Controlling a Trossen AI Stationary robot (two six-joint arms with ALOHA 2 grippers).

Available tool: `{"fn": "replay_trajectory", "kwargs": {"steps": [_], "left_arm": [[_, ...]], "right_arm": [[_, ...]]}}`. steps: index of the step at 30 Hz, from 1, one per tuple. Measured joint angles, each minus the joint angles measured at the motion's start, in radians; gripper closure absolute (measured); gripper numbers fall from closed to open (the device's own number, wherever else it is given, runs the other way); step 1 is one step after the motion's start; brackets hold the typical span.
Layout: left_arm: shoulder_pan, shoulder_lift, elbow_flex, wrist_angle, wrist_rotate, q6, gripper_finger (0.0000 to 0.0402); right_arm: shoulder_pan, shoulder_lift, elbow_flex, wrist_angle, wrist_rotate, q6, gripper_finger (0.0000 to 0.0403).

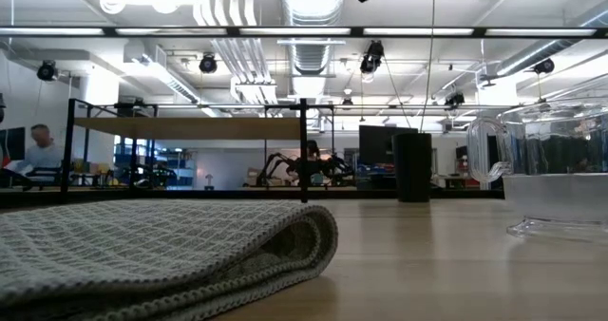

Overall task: Stack small to large cups/mugs on shelf
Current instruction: Put the black cup on the shelf

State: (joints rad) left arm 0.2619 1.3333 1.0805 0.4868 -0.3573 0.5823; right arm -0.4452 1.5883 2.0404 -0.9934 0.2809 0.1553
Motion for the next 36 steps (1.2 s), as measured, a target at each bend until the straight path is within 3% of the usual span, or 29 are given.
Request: {"fn": "replay_trajectory", "kwargs": {"steps": [5,12,24,29,36], "left_arm": [[0.001,0.047,0.000,0.033,-0.005,0.005,0.0402],[0.005,0.055,0.003,0.136,-0.108,0.008,0.0402],[0.005,0.049,0.003,0.133,-0.109,0.005,0.0402],[0.005,0.049,0.002,0.133,-0.109,0.003,0.0402],[0.005,0.054,0.000,0.131,-0.108,0.001,0.0402]], "right_arm": [[0.003,0.000,0.000,-0.002,0.004,0.024,0.0390],[0.012,-0.002,0.000,0.003,0.009,0.021,0.0385],[0.017,-0.001,0.000,0.003,-0.019,-0.048,0.0265],[0.013,-0.001,0.000,0.011,-0.156,-0.033,0.0246],[0.012,-0.002,0.000,-0.052,-0.270,-0.061,0.0254]]}}
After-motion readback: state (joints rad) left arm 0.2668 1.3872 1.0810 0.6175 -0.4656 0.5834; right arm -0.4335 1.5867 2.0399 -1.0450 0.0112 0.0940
